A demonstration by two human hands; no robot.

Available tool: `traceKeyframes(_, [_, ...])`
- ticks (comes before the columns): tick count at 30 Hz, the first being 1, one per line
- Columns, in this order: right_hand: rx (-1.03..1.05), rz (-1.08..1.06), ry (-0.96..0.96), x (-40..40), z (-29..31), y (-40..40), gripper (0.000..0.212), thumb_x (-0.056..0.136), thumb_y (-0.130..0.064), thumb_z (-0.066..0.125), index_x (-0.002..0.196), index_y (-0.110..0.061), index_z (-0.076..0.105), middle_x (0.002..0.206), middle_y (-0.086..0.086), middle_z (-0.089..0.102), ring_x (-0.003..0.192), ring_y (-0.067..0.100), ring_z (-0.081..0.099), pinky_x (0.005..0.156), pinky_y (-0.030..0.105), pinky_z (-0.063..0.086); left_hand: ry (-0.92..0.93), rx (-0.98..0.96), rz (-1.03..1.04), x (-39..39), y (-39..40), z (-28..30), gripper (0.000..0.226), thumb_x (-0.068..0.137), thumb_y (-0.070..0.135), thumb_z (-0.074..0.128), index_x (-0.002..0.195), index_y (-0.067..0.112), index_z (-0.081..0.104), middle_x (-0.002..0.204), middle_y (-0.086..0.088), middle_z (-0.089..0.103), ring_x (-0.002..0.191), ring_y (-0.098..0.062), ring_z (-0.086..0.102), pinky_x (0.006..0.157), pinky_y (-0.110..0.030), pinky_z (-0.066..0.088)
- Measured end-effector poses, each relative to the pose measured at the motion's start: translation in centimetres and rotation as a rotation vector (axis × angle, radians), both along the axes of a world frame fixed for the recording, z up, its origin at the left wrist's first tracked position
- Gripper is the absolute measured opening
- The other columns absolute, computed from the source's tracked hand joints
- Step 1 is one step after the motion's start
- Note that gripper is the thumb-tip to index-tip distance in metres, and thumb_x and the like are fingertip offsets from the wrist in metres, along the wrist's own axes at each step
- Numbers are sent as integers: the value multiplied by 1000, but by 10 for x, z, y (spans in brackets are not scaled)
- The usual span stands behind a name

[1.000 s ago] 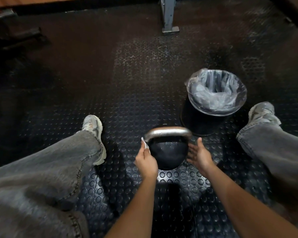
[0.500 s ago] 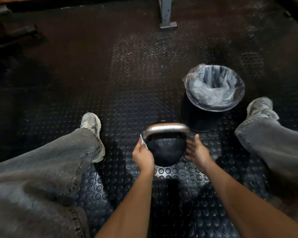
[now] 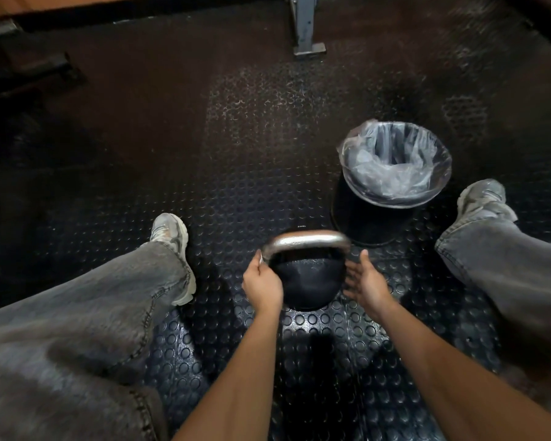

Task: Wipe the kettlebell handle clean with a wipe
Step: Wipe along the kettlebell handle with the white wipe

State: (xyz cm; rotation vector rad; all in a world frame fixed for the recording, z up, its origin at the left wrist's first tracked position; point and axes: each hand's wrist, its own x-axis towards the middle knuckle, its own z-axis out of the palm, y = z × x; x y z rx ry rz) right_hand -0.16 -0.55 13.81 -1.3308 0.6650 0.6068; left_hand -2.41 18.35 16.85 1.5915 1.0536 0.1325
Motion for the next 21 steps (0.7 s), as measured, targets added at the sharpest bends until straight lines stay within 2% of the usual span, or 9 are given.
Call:
traceKeyframes(2, [2,5,-6,0,2,1,71,104,-59,19,146,-7,45,140,7,55,129,26,51,97,39,42,-14,69,-61,6,3,9,38,104,16,43,133,29,64,135,-1,63,118,-19,58,107,-32,41])
traceKeyframes(4, [0,-1,-6,0,2,2,70,104,-58,19,144,-7,48,128,5,58,118,22,53,95,39,42,-151,173,-158,0,3,18,40,104,12,42,130,30,66,134,0,65,124,-19,58,112,-27,40])
traceKeyframes(7, [-10,-2,-9,-1,-3,0,73,102,-62,20,144,-9,48,136,5,58,118,22,53,98,40,43,-325,214,-217,-23,-8,16,41,104,7,43,136,25,61,140,13,58,130,3,50,111,-14,36])
traceKeyframes(10, [-13,-14,-15,-2,-7,-2,71,103,-61,22,143,-10,50,138,7,59,125,25,54,91,40,45,-170,124,-42,-28,-14,0,38,104,13,46,137,28,60,112,15,68,83,-1,61,76,-16,52])
traceKeyframes(11, [-17,-14,-19,-2,-7,-3,69,103,-60,21,142,-10,51,137,6,59,126,25,53,90,40,45,-91,47,22,-23,-12,-4,37,103,13,47,135,26,62,108,11,69,80,-7,59,73,-22,51])
traceKeyframes(14, [-36,2,-24,-2,-8,-1,69,103,-61,22,141,-13,52,138,4,59,130,26,53,96,42,45,-4,-151,139,1,2,-5,33,101,11,50,126,20,69,127,1,68,109,-20,63,99,-34,49])
traceKeyframes(17, [-48,2,-23,0,-7,0,66,102,-63,24,130,-15,59,125,1,65,119,23,59,91,41,49,-34,26,-7,10,2,21,35,102,12,47,127,26,69,126,9,65,117,-17,60,107,-30,44])
traceKeyframes(19, [-45,-5,-12,1,-4,2,59,102,-62,24,114,-20,63,118,0,67,112,21,61,87,39,49,-177,173,-170,2,-3,31,39,103,8,44,130,24,67,134,11,61,126,-8,55,111,-19,38])
traceKeyframes(21, [-38,-3,-18,1,-5,1,59,102,-63,24,115,-20,62,122,1,66,118,24,59,92,42,48,-290,200,-204,-13,-9,24,39,104,6,44,135,22,63,133,18,60,119,1,58,103,-11,41])
